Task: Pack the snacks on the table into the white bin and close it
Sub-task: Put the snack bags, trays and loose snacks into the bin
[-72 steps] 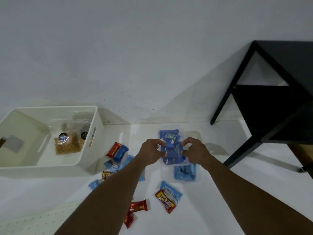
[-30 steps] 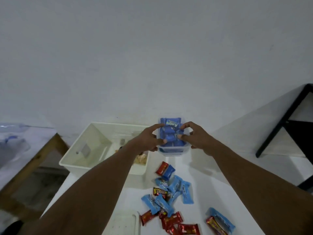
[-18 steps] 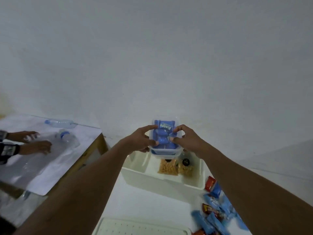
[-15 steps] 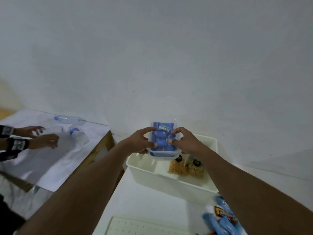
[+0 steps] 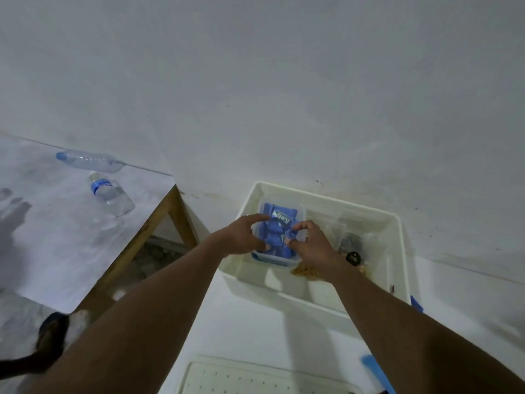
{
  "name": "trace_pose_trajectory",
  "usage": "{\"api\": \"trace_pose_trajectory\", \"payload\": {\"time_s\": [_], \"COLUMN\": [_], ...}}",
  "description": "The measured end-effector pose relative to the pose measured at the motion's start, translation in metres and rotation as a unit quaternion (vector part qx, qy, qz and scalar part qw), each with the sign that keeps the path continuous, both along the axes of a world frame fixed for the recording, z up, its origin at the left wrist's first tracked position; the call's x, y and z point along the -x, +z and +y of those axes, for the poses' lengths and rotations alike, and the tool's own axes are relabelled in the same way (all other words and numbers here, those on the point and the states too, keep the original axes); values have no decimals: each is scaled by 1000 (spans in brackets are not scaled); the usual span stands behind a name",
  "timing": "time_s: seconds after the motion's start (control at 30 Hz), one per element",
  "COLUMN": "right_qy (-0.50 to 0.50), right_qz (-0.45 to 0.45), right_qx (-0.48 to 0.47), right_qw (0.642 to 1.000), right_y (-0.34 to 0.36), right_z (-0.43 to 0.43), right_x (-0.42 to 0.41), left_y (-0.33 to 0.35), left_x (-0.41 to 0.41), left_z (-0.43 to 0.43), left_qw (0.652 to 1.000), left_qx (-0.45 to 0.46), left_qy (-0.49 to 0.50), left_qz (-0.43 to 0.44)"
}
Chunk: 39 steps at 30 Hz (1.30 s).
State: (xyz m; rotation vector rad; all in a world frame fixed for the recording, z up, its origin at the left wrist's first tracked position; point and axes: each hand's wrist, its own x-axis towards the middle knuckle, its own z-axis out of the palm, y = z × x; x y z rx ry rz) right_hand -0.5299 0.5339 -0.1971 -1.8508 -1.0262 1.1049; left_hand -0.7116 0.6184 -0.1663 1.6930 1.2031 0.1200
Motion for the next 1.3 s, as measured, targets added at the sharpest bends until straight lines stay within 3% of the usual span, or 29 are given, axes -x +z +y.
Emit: {"api": "trace_pose_trajectory", "payload": {"time_s": [0.3, 0.47, 0.6, 0.9, 1.13, 1.3], "right_qy": [-14, 50, 54, 24, -63, -116], "right_qz": [1, 5, 6, -40, -132, -161], "right_qx": [43, 80, 101, 52, -51, -61], "right_qw": [999, 996, 993, 998, 988, 978], "right_y": [-45, -49, -35, 23, 61, 67], "right_z": [8, 6, 4, -46, -122, -184], "right_x": [4, 10, 4, -25, -79, -132], "left_y": [-42, -128, -58, 9, 41, 49], "left_x": [-15, -6, -16, -47, -102, -152], "left_z": [8, 36, -2, -52, -119, -172], "left_qw": [995, 989, 984, 976, 984, 982], "left_qx": [-26, -37, -73, -128, -157, -170], "left_qy": [-61, -57, -76, -75, -61, -83], "left_qz": [72, 128, 144, 162, 64, 11]}}
